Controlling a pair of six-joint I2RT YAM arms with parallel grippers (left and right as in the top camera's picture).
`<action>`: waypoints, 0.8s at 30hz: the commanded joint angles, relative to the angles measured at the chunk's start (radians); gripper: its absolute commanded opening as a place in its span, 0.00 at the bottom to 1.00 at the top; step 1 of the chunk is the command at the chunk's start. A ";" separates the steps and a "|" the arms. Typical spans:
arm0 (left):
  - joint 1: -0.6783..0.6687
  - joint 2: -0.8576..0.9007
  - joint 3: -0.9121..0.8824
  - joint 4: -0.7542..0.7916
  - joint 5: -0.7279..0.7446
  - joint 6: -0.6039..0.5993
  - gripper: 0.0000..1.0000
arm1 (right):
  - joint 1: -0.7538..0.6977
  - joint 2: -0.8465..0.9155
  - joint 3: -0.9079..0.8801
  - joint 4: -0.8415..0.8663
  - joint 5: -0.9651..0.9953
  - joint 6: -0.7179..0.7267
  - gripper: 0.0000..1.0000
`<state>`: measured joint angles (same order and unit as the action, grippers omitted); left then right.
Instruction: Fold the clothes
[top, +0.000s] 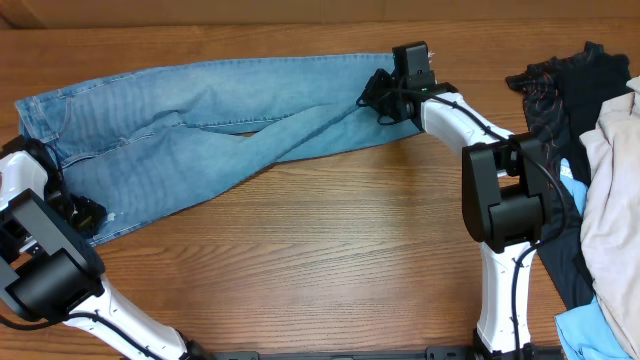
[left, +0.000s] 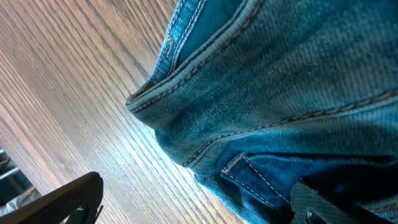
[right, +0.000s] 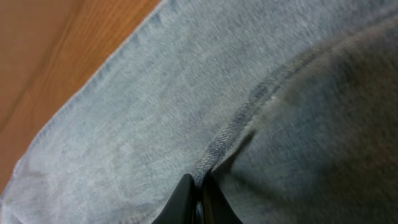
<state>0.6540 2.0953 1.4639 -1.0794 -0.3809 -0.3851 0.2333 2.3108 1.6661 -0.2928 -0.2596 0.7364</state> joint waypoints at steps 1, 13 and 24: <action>-0.031 0.064 -0.040 0.040 0.117 0.024 1.00 | -0.036 -0.090 0.025 -0.100 -0.033 -0.043 0.04; 0.002 0.064 -0.040 0.033 0.101 0.027 0.97 | -0.065 -0.497 0.024 -0.935 0.009 -0.248 0.04; 0.002 0.064 -0.040 0.030 0.102 0.031 0.97 | -0.065 -0.497 -0.137 -1.377 0.251 -0.397 0.04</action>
<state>0.6586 2.0941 1.4639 -1.0801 -0.3336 -0.3584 0.1852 1.8233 1.5719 -1.6337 -0.2073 0.3851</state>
